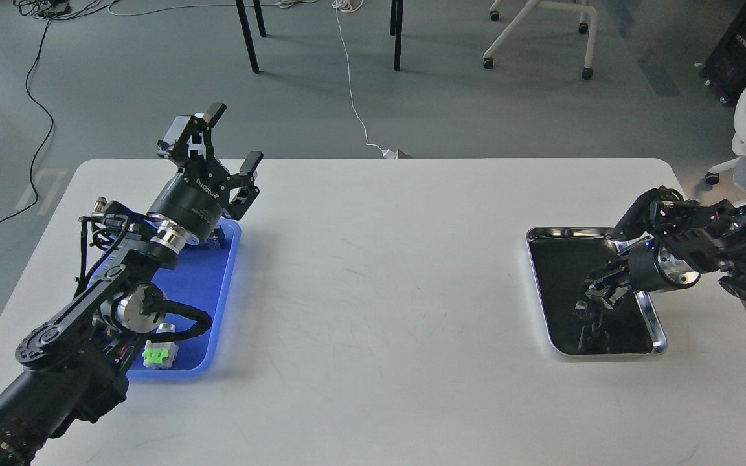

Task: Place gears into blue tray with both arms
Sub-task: 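Lift the black gear and carry it toward the table center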

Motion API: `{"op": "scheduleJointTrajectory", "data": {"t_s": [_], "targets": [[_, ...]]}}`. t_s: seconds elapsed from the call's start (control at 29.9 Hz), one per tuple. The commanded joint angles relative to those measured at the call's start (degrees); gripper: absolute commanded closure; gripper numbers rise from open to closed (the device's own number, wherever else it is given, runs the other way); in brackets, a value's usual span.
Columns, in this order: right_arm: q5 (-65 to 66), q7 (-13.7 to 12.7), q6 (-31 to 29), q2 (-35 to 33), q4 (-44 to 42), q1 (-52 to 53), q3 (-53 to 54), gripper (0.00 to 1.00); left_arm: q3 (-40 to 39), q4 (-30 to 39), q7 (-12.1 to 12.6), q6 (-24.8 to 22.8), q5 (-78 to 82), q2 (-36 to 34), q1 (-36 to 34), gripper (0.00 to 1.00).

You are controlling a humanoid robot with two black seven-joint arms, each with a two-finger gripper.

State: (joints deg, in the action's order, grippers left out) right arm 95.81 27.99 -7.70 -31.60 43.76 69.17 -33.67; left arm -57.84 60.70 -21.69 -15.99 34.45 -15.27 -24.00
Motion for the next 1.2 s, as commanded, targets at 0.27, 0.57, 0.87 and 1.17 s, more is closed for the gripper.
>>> {"op": "scheduleJointTrajectory", "data": {"t_s": [0.27, 0.57, 0.87, 1.17], "targets": [[-6.3, 0.0, -1.4, -0.4, 7.7, 10.5, 0.2, 0.86, 0.0, 0.4, 0.2, 0.0, 0.0, 0.0, 0.0, 0.02], [-13.6, 0.0, -3.2, 13.1, 8.7, 14.2, -0.5, 0.86, 0.1, 0.4, 0.2, 0.1, 0.0, 0.0, 0.2, 0.02], [-21.4, 0.0, -2.8, 30.1, 1.3, 13.8, -4.6, 0.86, 0.1, 0.4, 0.2, 0.0, -0.1, -1.1, 0.3, 0.02], [-26.4, 0.0, -2.1, 31.6, -0.5, 11.0, -6.4, 0.86, 0.1, 0.5, 0.1, 0.0, -0.1, -1.8, 0.7, 0.02]]}}
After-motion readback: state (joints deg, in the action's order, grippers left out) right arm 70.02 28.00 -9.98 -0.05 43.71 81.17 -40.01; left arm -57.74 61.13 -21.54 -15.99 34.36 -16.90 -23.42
